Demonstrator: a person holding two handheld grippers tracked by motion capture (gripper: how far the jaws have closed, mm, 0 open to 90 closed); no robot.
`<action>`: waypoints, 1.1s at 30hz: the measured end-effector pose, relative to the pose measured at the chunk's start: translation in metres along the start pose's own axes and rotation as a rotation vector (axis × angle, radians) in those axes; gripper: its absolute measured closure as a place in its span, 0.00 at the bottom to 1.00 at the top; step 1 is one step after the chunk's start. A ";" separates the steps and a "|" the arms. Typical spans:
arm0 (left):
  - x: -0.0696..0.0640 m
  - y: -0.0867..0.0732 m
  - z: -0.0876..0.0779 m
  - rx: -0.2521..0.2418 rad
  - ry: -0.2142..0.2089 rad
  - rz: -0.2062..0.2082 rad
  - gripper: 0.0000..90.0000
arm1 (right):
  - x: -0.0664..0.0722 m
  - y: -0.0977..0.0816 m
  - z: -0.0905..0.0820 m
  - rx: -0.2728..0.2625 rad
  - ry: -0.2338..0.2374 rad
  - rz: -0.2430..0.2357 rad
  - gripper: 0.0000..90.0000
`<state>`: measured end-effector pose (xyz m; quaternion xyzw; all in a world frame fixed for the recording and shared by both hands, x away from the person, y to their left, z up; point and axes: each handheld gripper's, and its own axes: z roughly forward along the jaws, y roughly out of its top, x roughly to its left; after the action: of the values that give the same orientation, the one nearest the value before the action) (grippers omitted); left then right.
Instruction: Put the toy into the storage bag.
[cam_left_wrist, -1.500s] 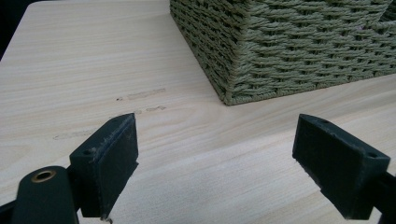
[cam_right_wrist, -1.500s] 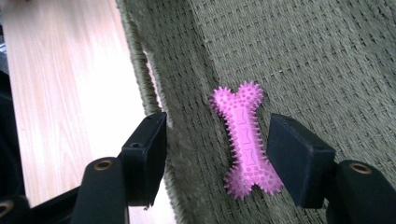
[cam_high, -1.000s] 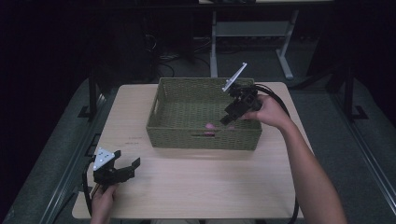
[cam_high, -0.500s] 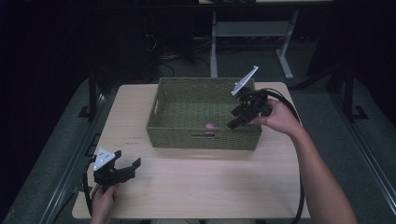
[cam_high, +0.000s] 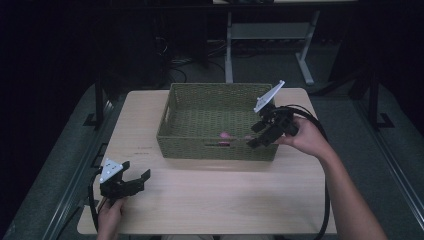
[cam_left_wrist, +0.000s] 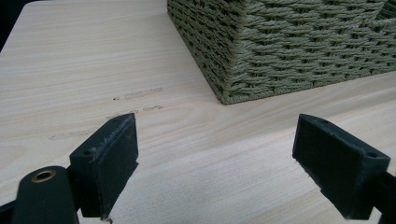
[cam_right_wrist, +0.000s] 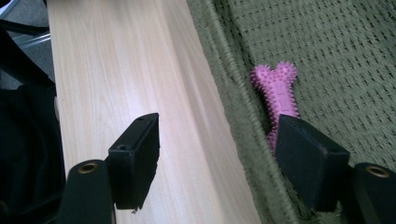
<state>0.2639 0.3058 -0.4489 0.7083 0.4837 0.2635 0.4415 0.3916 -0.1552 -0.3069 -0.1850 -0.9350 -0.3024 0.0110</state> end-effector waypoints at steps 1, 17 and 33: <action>0.000 0.000 0.000 0.000 0.000 0.000 0.15 | 0.002 -0.001 0.000 -0.002 -0.001 -0.005 0.34; 0.000 0.000 -0.001 0.000 0.003 0.001 0.15 | 0.022 -0.027 0.009 -0.019 -0.002 -0.018 0.32; 0.001 -0.001 -0.002 -0.001 0.008 -0.007 0.15 | 0.033 -0.058 0.028 -0.009 0.005 -0.001 0.32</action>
<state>0.2623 0.3075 -0.4487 0.7054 0.4877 0.2651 0.4408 0.3432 -0.1715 -0.3585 -0.1836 -0.9337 -0.3073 0.0124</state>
